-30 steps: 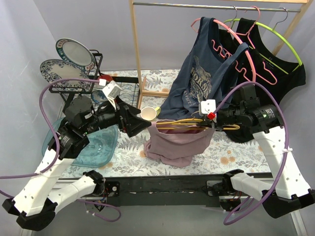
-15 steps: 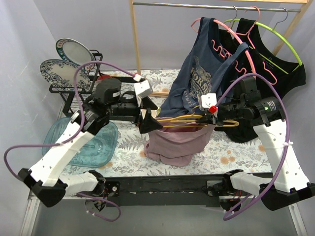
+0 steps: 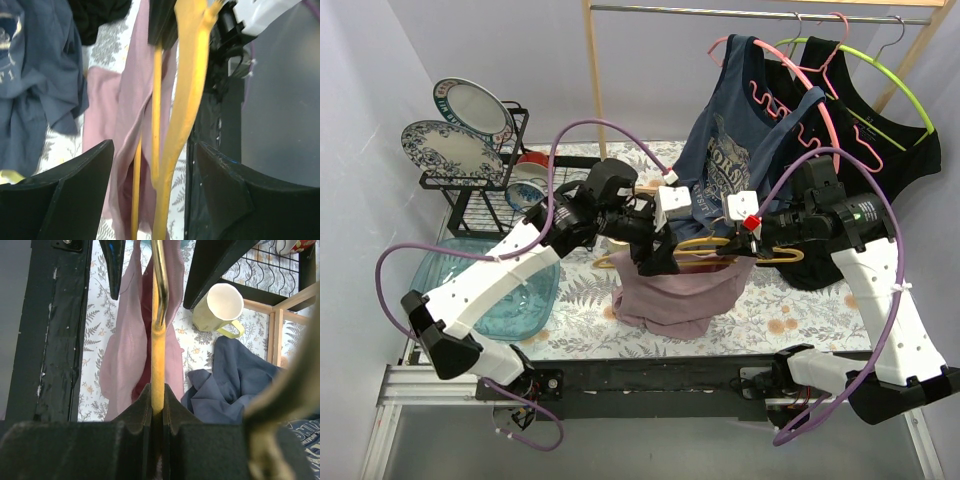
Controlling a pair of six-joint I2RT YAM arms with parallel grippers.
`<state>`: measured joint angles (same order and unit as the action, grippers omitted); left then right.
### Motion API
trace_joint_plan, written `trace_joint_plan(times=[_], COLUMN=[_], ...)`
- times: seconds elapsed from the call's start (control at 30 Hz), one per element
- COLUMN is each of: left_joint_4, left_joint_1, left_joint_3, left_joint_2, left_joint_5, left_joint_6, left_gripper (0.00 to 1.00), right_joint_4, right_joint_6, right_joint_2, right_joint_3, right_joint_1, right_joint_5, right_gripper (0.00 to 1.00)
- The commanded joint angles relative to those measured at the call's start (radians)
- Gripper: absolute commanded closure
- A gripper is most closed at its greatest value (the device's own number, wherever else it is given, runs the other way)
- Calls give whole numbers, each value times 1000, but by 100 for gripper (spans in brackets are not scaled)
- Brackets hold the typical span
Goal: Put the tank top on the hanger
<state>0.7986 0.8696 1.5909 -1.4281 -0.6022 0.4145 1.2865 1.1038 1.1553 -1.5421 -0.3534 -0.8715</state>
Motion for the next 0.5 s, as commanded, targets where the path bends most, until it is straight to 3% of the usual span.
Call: trace_joint_plan(times=[0.0,0.03,0.1,0.13,0.27,0.37,0.4,0.47], left_joint_4=[57,53,28,18,-71,-79,-70,-81], left_joint_1=[25,32,43,51,54,54,54,54], left_joint_3=[-12,-28,-42,-48,-75,-74,-81,-115], left_joint_2=[63,70,90,96,146,155,155,185], left_joint_5=[113,134,189,205,249,245,230,219], left_joint_6=[-48,-48,-48,-49,24,102,133,161], left_gripper=[39,56,79,100,100,100,100,100], right_joint_4=[8,11,11,16,5,-33,-41,-52], right_joint_6=[-5,-9,-16,-18,-62,-136,-157,-199], right_joint_2=[15,26,32,37,41,35,35,41], right_joint_3=[-61,-65,-70,-73,-90,-130,-147,-191], right_joint_1=[4,4,4,4,4,5,4,13], right_joint_5=[-60,-63,-67,-72,-69,-35,-26,-3], right_gripper=[99,99,99,99,99,68,51,40])
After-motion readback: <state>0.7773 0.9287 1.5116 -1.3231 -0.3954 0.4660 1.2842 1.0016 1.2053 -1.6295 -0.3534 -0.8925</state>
